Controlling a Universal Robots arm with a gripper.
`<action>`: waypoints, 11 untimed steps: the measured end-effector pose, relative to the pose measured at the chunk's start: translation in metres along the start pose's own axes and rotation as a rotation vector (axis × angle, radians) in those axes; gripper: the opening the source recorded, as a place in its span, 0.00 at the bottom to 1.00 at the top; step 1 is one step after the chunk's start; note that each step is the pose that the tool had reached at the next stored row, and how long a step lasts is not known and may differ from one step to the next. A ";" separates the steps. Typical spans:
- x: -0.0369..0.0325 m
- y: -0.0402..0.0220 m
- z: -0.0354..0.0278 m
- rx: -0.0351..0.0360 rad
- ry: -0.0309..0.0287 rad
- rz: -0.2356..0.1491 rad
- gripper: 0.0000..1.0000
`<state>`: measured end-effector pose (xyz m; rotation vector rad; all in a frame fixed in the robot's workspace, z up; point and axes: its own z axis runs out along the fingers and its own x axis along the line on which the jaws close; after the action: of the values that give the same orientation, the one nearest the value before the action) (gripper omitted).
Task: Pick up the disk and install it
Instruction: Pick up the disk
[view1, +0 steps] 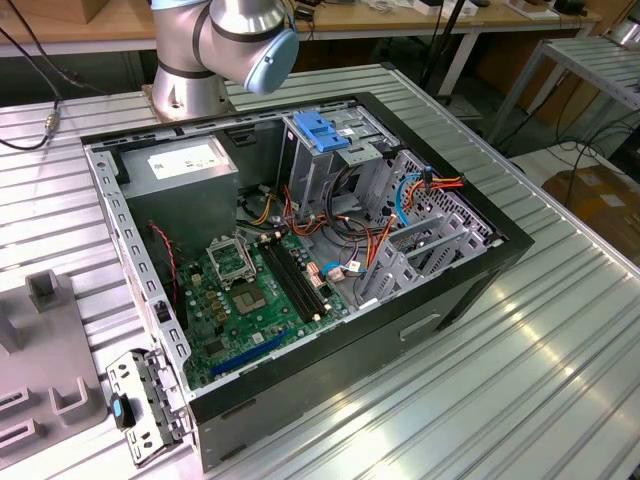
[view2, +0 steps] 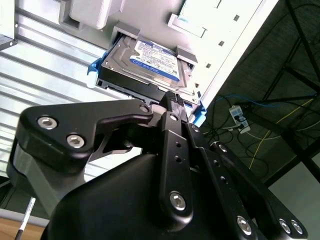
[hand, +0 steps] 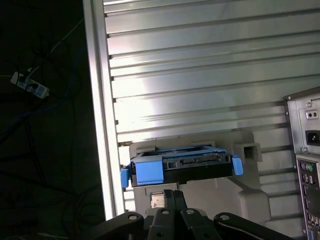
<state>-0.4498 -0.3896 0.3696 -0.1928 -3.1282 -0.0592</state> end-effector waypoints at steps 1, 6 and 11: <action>0.0000 0.0000 0.0000 0.0000 0.0000 0.000 0.11; 0.0000 0.0000 0.0000 0.0001 0.0003 -0.009 0.11; 0.0000 0.0000 0.0000 0.0006 0.0026 -0.071 0.11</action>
<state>-0.4498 -0.3896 0.3696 -0.0814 -3.1317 -0.0588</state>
